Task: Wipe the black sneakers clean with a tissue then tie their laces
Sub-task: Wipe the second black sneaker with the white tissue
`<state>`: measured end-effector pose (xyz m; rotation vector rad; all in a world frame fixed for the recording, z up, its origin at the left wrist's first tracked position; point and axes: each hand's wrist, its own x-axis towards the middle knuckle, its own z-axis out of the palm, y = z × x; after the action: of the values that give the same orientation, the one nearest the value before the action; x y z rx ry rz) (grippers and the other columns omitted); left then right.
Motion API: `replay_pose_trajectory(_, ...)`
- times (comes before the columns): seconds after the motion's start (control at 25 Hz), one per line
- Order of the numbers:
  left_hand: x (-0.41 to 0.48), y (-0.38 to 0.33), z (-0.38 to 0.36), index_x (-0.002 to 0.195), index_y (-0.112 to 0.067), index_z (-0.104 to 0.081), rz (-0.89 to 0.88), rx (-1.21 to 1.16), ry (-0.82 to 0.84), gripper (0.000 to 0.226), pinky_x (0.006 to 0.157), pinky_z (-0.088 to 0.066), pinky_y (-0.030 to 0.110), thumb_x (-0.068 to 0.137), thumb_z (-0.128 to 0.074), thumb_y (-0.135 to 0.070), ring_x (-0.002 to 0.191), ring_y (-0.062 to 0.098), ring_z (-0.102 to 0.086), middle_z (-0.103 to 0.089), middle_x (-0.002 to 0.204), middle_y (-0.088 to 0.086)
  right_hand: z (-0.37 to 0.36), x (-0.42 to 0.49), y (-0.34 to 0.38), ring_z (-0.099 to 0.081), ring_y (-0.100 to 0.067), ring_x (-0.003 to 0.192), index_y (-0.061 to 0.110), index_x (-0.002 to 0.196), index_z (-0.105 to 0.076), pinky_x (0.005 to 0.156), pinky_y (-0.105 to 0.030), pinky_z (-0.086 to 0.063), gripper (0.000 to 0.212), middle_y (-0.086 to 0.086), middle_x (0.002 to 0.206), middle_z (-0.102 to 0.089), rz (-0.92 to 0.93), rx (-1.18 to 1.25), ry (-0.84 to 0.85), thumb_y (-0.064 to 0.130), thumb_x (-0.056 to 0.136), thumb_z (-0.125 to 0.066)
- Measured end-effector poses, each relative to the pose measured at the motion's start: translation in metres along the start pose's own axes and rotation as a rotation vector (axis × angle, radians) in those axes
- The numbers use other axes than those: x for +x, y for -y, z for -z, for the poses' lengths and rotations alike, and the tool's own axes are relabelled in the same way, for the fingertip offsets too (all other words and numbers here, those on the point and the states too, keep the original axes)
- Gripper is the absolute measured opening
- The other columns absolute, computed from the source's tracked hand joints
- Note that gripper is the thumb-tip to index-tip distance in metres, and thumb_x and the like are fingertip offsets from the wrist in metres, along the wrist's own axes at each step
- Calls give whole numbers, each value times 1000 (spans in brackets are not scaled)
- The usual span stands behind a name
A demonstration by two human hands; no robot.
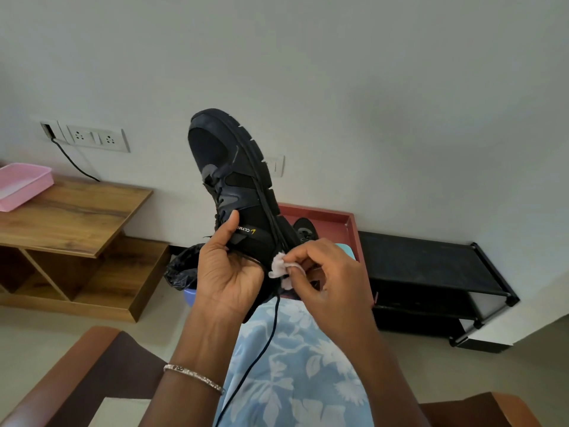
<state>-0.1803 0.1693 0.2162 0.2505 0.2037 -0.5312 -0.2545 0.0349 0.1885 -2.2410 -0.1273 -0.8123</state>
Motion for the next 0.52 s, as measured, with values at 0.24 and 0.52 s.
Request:
replay_pose_trajectory(0.24, -2, -3, 8, 120, -6, -70, 42, -21, 104, 45, 106, -44, 53, 81, -67, -28, 125, 32, -58, -58, 140, 13, -23, -5, 20, -65, -12, 96, 12, 104, -77, 84, -22, -54, 18, 2, 100, -69, 88, 44, -116, 1, 92, -68)
replay_pose_trajectory(0.52, 6, 3, 13, 138, -6, -57, -16, -125, 121, 56, 115, -37, 49, 86, -66, -24, 131, 34, -55, -58, 141, 16, -20, 10, 8, -69, -8, 91, 13, 101, -78, 76, -27, -58, 17, 5, 97, -73, -40, 34, -248, 3, 89, -72)
